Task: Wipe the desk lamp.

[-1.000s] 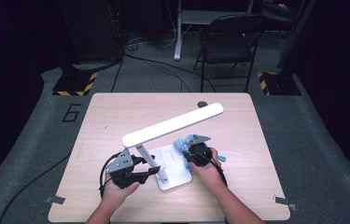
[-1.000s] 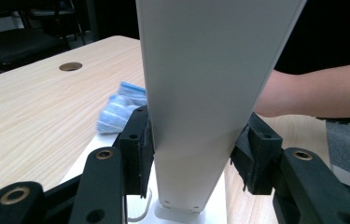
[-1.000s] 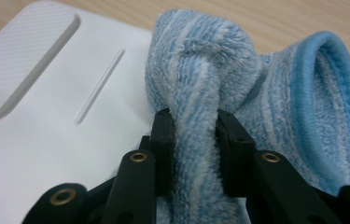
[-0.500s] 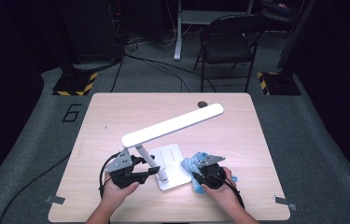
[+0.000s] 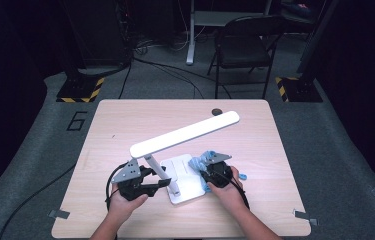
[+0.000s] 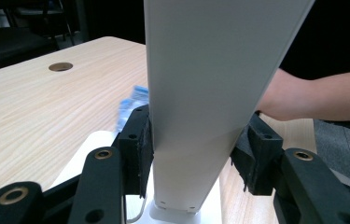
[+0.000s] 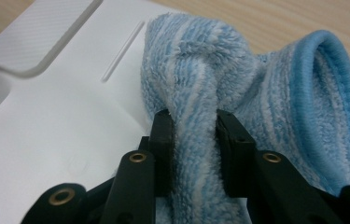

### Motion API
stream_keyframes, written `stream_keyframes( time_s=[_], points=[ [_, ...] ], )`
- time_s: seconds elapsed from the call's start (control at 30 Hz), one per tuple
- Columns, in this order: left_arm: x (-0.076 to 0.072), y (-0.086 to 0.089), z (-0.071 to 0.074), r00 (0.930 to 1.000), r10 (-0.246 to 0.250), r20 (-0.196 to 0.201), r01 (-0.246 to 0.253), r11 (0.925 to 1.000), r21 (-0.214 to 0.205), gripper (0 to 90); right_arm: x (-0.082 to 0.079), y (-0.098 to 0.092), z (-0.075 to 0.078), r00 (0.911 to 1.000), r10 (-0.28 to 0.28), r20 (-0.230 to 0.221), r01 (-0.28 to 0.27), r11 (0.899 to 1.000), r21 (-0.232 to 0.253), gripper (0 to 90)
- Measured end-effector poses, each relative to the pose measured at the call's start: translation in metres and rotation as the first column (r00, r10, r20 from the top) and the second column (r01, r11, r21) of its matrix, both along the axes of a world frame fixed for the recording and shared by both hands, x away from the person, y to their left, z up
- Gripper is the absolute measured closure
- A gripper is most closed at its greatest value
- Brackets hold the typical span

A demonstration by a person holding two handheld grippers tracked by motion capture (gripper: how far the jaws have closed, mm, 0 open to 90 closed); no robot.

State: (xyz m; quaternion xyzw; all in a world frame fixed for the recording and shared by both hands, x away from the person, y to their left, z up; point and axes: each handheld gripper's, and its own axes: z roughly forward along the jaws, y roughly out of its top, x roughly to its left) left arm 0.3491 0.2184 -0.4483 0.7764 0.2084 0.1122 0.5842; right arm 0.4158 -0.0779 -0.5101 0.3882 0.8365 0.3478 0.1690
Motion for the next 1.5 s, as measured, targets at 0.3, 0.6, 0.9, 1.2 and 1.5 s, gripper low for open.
stream_keyframes(
  time_s=[0.3, 0.6, 0.9, 1.2, 1.5],
  points=[
    [0.0, 0.001, 0.0, 0.9999, -0.011, 0.007, 0.011, 0.9999, 0.008, 52.2, 0.042, 0.019, -0.001, 0.9996, -0.007, 0.026, 0.007, 1.0, -0.003, 68.9],
    [0.0, 0.002, 0.0, 0.9999, -0.013, 0.01, 0.013, 0.9999, 0.008, 52.2, 0.066, 0.03, 0.0, 0.9992, -0.037, 0.015, 0.037, 0.999, 0.0, 67.6],
    [-0.001, 0.001, 0.0, 0.9998, -0.008, 0.018, 0.008, 0.9999, 0.006, 52.3, 0.075, 0.036, -0.001, 0.9985, -0.049, 0.025, 0.049, 0.999, -0.002, 66.7],
    [-0.002, 0.0, 0.001, 0.9999, 0.002, 0.014, -0.002, 0.9997, 0.023, 52.4, 0.061, 0.033, -0.001, 0.9991, -0.028, 0.031, 0.028, 1.0, -0.012, 69.4],
    [-0.003, -0.001, 0.0, 0.9998, 0.015, 0.014, -0.015, 0.9999, 0.006, 52.3, 0.033, 0.02, -0.002, 0.9996, -0.001, 0.027, 0.001, 1.0, -0.005, 69.9]
  ],
)
